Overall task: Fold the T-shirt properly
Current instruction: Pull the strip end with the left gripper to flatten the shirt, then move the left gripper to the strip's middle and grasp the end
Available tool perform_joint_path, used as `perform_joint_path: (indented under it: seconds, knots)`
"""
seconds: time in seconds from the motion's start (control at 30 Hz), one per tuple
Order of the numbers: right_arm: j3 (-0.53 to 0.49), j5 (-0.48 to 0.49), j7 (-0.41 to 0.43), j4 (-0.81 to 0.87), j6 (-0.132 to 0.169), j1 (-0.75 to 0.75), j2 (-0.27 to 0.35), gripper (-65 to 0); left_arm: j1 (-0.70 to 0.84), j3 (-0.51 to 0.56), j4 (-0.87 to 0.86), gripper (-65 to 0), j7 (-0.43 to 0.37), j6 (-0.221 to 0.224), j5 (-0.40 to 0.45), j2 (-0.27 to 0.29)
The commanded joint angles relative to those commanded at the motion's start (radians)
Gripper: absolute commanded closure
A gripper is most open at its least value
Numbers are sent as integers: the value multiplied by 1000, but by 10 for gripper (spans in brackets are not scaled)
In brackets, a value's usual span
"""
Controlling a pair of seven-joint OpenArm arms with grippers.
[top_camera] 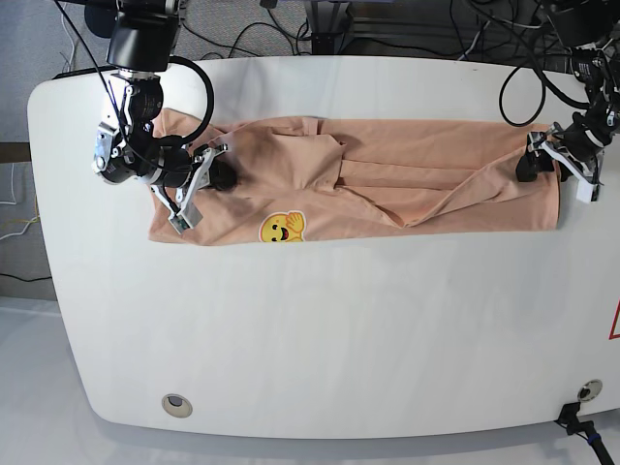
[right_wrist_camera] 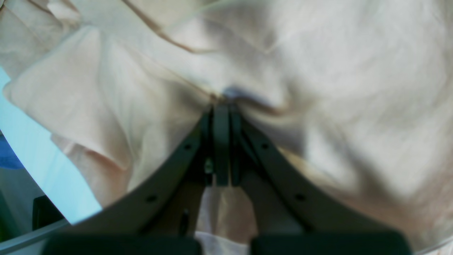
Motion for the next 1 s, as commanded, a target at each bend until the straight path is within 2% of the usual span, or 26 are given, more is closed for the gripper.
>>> perform_joint_path:
  seconds: [0.2, 0.43, 0.5, 0.67, 0.73, 0.9, 1.0]
  knots:
    - [0, 0, 0, 0, 0, 0, 0, 0, -2, 2, 3, -466, 0, 0, 0, 26]
    - [0, 0, 0, 0, 0, 0, 0, 0, -14, 2, 3, -461, 0, 0, 0, 28]
    - [0, 0, 0, 0, 0, 0, 0, 0, -14, 2, 3, -394, 0, 0, 0, 28]
    - [0, 0, 0, 0, 0, -3, 0, 0, -15, 2, 5, -160, 0, 0, 0, 28]
    - [0, 0, 0, 0, 0, -5, 0, 0, -15, -2, 5, -98, 0, 0, 0, 28]
    - [0, 0, 0, 0, 0, -5, 0, 0, -9, 0, 124, -87, 0, 0, -2, 31]
    - [0, 0, 0, 0, 0, -5, 0, 0, -2, -3, 229, -87, 61, 0, -2, 69]
